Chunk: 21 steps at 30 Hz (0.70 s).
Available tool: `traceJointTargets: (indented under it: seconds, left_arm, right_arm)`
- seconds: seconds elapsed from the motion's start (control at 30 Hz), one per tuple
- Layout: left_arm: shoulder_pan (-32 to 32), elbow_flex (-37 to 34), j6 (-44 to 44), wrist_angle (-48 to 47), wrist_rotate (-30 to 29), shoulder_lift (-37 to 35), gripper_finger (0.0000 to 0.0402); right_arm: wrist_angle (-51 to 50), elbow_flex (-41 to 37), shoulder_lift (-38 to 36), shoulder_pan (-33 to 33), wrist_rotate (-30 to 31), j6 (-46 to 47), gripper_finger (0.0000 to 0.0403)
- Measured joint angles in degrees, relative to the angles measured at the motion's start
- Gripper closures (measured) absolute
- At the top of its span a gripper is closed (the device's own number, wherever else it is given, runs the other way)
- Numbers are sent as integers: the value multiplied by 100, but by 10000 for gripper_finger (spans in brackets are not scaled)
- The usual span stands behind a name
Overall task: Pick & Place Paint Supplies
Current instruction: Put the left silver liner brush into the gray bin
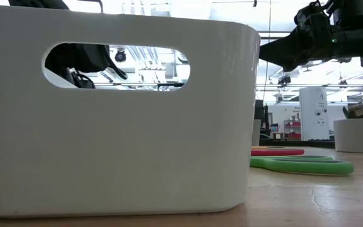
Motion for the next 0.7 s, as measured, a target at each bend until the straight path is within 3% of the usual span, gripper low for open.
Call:
traceJointTargets:
  seconds: [0.7]
  left_arm:
    - [-15,-15,-27,-97,-28,-205,398]
  right_arm:
    - [0,0,0,4,0,0,209]
